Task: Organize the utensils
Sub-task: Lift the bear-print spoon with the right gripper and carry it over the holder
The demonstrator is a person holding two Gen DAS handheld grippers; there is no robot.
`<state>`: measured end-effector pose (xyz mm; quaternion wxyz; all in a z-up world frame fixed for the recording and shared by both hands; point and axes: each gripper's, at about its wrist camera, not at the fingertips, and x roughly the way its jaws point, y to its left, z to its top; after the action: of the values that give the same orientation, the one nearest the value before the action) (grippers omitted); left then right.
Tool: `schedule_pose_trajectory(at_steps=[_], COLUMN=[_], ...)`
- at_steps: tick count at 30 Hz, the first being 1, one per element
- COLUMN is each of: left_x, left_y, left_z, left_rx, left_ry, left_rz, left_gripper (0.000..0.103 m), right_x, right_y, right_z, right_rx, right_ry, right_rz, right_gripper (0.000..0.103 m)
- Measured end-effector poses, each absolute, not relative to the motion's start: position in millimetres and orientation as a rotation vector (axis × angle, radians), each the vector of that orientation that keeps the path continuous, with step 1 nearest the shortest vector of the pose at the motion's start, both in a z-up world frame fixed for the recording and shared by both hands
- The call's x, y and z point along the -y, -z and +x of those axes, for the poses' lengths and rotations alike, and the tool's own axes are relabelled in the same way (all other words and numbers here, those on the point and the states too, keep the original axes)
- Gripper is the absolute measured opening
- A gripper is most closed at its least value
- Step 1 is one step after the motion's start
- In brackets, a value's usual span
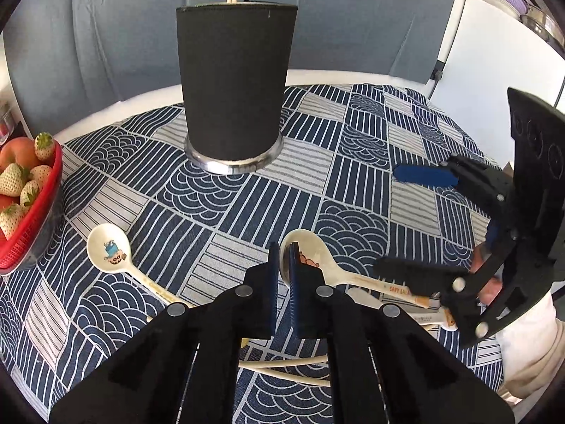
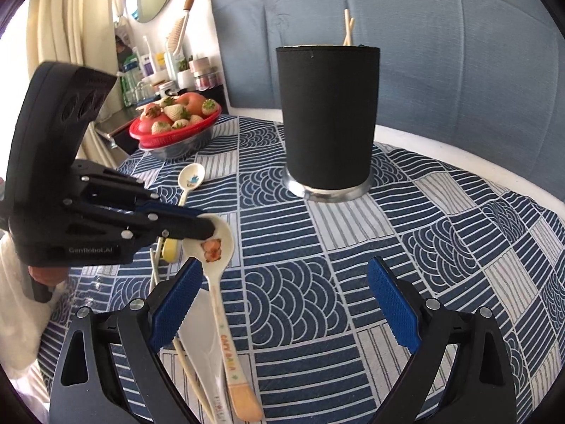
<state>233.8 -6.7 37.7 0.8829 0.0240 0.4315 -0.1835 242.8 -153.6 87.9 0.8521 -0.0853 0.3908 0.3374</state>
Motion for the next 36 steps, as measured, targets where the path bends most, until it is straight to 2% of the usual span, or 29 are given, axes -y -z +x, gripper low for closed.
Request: schedule_pose_trajectory(at_steps=[5,6,7,8,9,10,14,23,36], left_x=[16,17,19,20,22,23,24,22,18], left_y=[-53,-56,-58,-60,-61,-63,-70,-85,-122], left_z=[235,234,234,233,233,231,229,224,220], left_rx=[-0.863,-0.857,-0.85,-0.845,-0.839,-0.835,-0.803,-0.769,-0.702], left_ry=[0.381,0.384,0.385,0.388,0.388,0.385,0.384,0.375,0.358], left_rz=[0.075,0.08,0.083,0.089,0.097,0.102,0.102,0.107,0.133], left_gripper=[0.005,0.005,0.005,0.005,0.005,0.005,0.004,0.005,0.005], right_x=[144,143,141,139,137,135,133,139,130], right_y=[-84,-83,-82,-80,-76,-74,-82,-95,-130], right_z=[238,237,236,236,236,234,224,231,232], right_rx=[-0.845,-0.85,-0.861,-0.89,-0.924,-0.927,-0.85,-0.838,-0.768], right_ry=[-0.74,-0.749,-0.762,-0.782,-0.806,-0.819,-0.801,-0.823,-0.81], right_rz=[-0.209,-0.218,-0.229,-0.239,-0.248,-0.261,-0.308,-0.221,-0.237], right_gripper=[0.088,0.082,0.057,0.044,0.015,0.01,0.009,0.01,0.01])
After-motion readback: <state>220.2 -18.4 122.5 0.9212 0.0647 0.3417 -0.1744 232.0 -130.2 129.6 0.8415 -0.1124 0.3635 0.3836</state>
